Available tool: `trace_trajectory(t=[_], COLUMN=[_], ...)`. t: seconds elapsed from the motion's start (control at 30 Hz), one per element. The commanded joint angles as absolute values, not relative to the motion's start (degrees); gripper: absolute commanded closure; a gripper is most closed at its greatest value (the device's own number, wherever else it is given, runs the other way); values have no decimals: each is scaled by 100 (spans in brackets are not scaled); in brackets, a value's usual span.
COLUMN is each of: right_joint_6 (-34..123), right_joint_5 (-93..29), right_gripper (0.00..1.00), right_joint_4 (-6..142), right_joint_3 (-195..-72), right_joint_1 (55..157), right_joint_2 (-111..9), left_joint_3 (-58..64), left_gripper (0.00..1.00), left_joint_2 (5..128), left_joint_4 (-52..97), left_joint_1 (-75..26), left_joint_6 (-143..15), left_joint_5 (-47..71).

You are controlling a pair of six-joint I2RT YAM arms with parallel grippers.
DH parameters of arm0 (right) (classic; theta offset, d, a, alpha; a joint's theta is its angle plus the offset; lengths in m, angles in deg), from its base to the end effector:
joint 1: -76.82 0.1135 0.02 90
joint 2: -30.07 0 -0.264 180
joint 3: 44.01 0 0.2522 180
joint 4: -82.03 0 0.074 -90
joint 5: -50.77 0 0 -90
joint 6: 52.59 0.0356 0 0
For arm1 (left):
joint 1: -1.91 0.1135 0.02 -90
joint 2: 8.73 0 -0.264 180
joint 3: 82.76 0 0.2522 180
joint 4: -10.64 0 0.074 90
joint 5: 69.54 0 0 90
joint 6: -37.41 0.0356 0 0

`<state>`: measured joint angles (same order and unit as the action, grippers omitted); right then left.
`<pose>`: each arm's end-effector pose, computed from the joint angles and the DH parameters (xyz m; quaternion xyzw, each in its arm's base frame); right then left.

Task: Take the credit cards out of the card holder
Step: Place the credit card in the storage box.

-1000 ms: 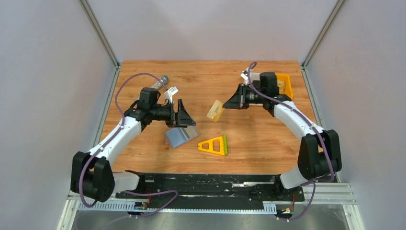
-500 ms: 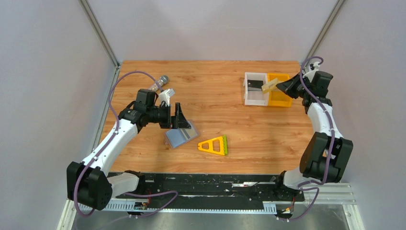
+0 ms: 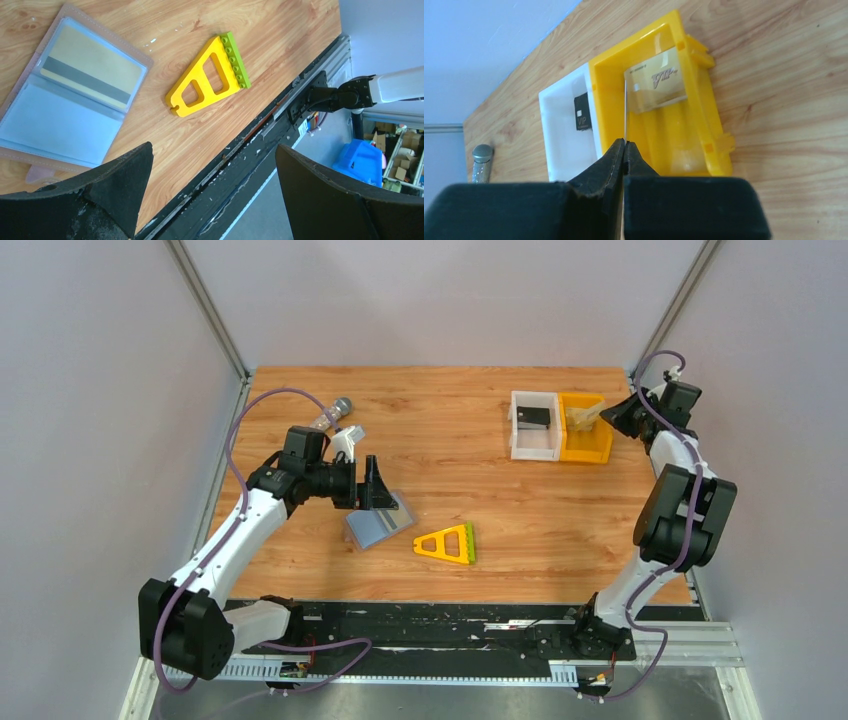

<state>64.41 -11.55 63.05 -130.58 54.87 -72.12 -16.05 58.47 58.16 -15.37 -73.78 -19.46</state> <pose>0.3823 -0.1362 0.2437 0.2550 0.8285 0.2315 0.4416 0.2201 -0.0924 0.2794 0.0923 0.8812 -0.4119 0.2130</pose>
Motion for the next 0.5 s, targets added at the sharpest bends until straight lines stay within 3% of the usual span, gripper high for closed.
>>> trace_trajectory(t=[0.0,0.47], right_joint_6=[6214,6714], right_joint_5=[-1317,-776], right_gripper=[100,100], right_joint_4=[6668,7190], right_joint_3=[-13664,-14108], right_joint_1=[5443,5453], right_joint_2=[-7603,-8553], left_joint_3=[-1331,-1295], left_gripper=[0,0], left_joint_2=[5851,5984], left_joint_4=[5847,5876], left_joint_1=[-1567,-1567], left_joint_6=[-7187,-7159], left_joint_5=[-1938,-1897])
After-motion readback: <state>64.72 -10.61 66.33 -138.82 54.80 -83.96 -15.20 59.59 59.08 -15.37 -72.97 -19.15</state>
